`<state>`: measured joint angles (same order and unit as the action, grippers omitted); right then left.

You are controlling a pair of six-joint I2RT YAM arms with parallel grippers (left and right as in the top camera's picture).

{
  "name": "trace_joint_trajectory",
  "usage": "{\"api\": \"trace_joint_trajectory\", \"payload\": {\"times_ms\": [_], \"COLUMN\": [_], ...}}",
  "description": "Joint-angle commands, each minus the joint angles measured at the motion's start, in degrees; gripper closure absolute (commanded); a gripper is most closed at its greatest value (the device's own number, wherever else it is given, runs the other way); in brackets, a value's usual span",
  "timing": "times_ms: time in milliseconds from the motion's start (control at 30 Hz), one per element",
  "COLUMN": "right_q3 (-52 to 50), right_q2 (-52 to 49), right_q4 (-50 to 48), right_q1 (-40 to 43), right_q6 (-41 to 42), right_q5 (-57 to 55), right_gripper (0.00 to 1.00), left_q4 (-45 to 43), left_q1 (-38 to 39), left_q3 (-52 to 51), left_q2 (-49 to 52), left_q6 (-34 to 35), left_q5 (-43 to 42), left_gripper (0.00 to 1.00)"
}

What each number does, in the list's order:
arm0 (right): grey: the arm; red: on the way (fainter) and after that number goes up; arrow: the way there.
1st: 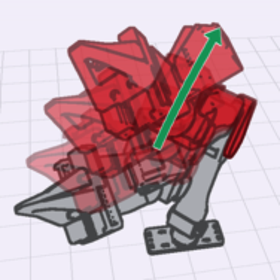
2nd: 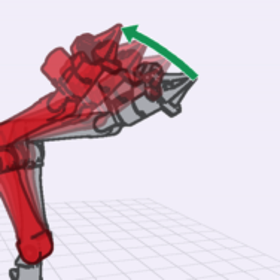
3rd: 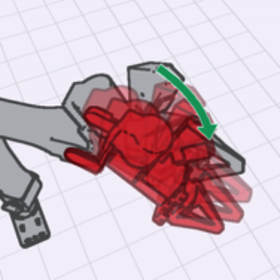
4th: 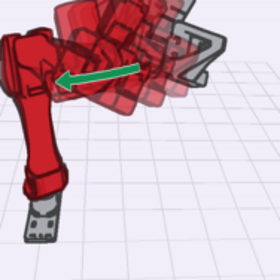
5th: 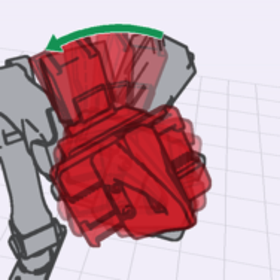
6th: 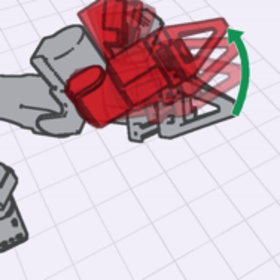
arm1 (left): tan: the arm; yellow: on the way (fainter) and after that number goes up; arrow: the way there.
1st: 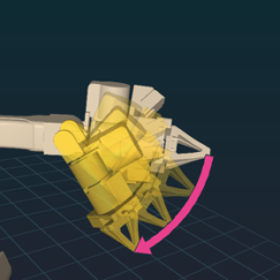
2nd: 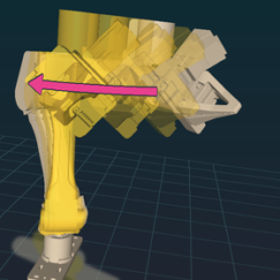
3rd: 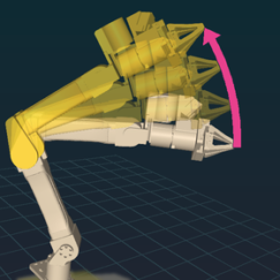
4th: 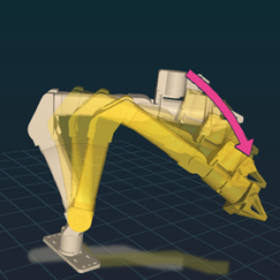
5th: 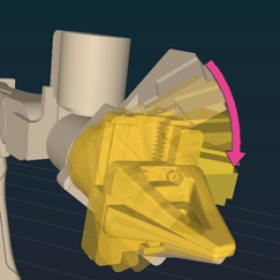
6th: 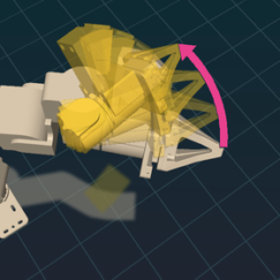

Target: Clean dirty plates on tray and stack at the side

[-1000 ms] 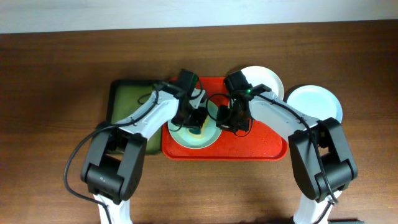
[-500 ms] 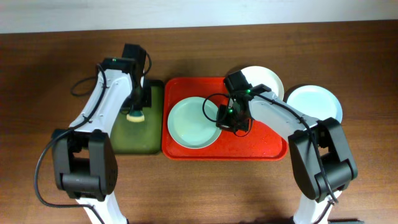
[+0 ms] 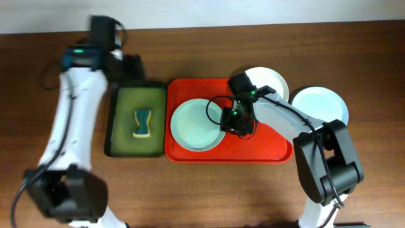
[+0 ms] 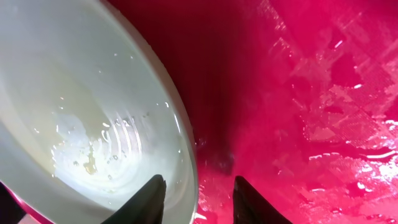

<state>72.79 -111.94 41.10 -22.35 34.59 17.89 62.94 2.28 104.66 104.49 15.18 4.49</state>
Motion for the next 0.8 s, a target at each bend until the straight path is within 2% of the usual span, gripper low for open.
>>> {"api": "trace_joint_trajectory", "payload": {"times_ms": [0,33,233,267,400,600,700,767], "right_q3": [-0.6,-0.8,-0.9,-0.9,-0.5,2.2,6.5,13.0], "right_q2": [-0.1,-0.1,-0.1,-0.1,1.1,2.4,2.5,2.6], "right_q4": [0.0,0.0,-1.5,-1.5,0.1,12.1,16.7,22.0], "right_q1": [-0.3,-0.6,-2.8,-2.8,-0.2,7.6,7.8,7.8], "right_q6": [-0.2,-0.2,-0.2,-0.2,-0.3,-4.6,-7.4,-8.3], "right_q5": [-1.6,-3.5,-9.6,-9.6,-8.5,-1.4,-0.3,-0.3], "right_gripper": [0.64,0.64,0.87,0.96,0.96,0.96,0.96,0.96], "left_q4": [1.4,2.9,3.8,3.8,3.8,3.8,3.8,3.8], "left_q1": [-6.1,-7.4,-9.1,-9.1,-9.1,-9.1,-9.1,-9.1], "left_q3": [1.4,1.3,1.3,1.3,1.3,1.3,1.3,1.3], "left_q2": [-3.5,-3.5,-3.3,-3.3,-3.3,-3.3,-3.3,-3.3], "left_q6": [2.4,2.4,2.4,2.4,2.4,2.4,2.4,2.4], "left_q5": [-0.2,-0.2,-0.2,-0.2,-0.2,-0.2,-0.2,-0.2], "left_gripper": [0.01,0.01,0.01,0.01,0.01,0.01,0.01,0.01]}}
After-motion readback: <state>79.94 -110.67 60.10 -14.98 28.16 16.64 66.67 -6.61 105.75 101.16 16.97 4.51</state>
